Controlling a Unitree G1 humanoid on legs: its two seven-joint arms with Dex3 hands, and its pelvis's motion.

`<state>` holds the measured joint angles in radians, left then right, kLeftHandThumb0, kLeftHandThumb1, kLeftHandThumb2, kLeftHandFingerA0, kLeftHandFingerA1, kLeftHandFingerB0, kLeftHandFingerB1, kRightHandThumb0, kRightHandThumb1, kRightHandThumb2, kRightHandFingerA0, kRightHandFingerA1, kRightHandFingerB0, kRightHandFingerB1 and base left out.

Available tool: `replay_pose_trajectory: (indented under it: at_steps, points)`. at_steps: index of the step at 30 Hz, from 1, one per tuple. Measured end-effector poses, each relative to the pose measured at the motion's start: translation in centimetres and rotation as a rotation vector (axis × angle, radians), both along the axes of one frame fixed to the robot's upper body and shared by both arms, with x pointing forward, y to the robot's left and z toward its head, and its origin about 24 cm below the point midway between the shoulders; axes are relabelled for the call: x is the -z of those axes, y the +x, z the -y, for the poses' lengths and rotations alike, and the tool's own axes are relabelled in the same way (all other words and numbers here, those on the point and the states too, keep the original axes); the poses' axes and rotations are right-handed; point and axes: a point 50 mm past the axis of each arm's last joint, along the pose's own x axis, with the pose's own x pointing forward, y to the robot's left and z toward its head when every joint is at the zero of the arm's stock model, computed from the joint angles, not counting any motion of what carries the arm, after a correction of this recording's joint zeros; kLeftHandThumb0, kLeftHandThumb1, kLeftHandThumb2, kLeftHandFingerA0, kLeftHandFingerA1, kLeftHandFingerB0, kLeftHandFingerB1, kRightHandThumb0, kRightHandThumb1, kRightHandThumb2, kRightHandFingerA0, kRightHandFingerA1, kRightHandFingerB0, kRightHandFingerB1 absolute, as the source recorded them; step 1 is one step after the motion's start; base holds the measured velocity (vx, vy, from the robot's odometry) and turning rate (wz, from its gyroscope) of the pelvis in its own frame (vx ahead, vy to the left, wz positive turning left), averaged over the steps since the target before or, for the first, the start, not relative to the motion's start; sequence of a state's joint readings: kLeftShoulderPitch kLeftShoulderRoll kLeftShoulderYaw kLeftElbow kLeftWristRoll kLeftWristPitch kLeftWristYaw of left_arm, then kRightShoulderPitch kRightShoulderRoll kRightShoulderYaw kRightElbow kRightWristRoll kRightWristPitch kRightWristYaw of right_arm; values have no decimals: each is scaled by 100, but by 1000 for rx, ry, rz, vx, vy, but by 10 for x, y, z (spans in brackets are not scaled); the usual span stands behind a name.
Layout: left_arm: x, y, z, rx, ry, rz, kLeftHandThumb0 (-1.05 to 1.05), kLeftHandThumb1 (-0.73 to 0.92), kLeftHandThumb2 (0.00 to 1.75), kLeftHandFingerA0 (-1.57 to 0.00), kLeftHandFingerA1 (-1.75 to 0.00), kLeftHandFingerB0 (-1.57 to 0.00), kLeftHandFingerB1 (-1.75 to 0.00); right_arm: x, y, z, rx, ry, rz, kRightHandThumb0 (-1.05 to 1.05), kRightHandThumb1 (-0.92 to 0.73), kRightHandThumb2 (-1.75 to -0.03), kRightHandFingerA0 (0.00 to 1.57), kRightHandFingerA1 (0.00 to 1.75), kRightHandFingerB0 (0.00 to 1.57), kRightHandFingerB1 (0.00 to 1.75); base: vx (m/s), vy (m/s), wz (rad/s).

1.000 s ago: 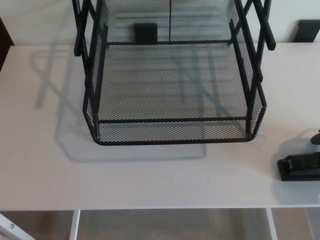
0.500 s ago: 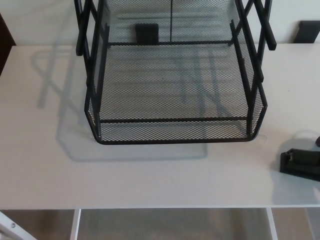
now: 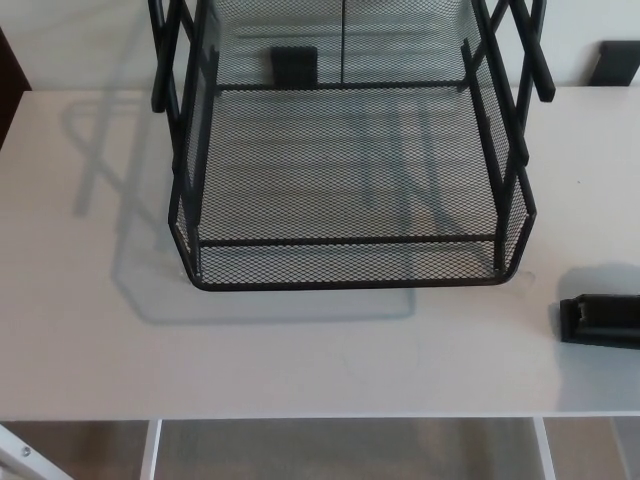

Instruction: The robot walks towards a desk on which a file tray is kept in the middle and a stapler is kept to its right. The robot lifts the stapler using its right hand and places it on the file tray.

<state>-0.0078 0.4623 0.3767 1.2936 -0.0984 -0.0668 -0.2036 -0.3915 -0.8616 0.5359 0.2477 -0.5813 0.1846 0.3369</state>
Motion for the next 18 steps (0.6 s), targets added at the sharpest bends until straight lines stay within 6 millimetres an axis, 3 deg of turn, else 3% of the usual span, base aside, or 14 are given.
replay_pose_trajectory:
  at_steps: [10, 11, 12, 13, 14, 15, 16, 17, 18]
  points:
    - [1, 0, 1, 5, -1, -5, -94, 62, 129, -44, -85, -5, -60, 6, -5, 1, -33, 20, 107, -18, -52, -100, 118, 136, 96, 122, 0, 0, 0]
    - [1, 0, 1, 6, -1, -5, -94, 62, 128, -44, -85, -5, -62, 7, -6, 2, -35, 23, 118, -14, -63, -84, 88, 175, 73, 153, 0, 0, 0]
    - [1, 0, 1, 6, -1, -6, -95, 62, 128, -45, -86, -6, -65, 7, -8, 2, -36, 27, 130, -17, -49, -100, 118, 134, 98, 122, 0, 0, 0]
    - [1, -1, 1, 6, -2, -6, -96, 63, 130, -48, -87, -8, -67, 8, -8, 3, -37, 30, 136, -17, -50, -99, 117, 135, 97, 122, 0, 0, 0]
    - [1, -1, 1, 7, -2, -8, -93, 64, 131, -50, -87, -9, -67, 8, -9, 3, -40, 35, 151, -13, -64, -75, 84, 175, 71, 155, 0, 0, 0]
    - [1, -1, 1, 8, -2, -8, -93, 64, 131, -50, -87, -9, -67, 8, -10, 3, -42, 38, 163, -13, -64, -75, 84, 175, 71, 155, 0, 0, 0]
    - [1, -1, 1, 9, -2, -9, -94, 65, 131, -41, -83, -4, -59, 7, -10, 4, -43, 43, 177, -16, -52, -99, 117, 136, 93, 120, 0, 0, 0]
    - [1, -1, 1, 11, -3, -10, -94, 65, 131, -41, -83, -4, -59, 7, -11, 5, -45, 48, 190, -16, -52, -99, 117, 136, 93, 120, 0, 0, 0]
    - [1, -2, 1, 11, -4, -12, -91, 65, 130, -41, -83, -4, -59, 7, -12, 5, -47, 52, 200, -13, -67, -82, 87, 173, 70, 149, 0, 0, 0]
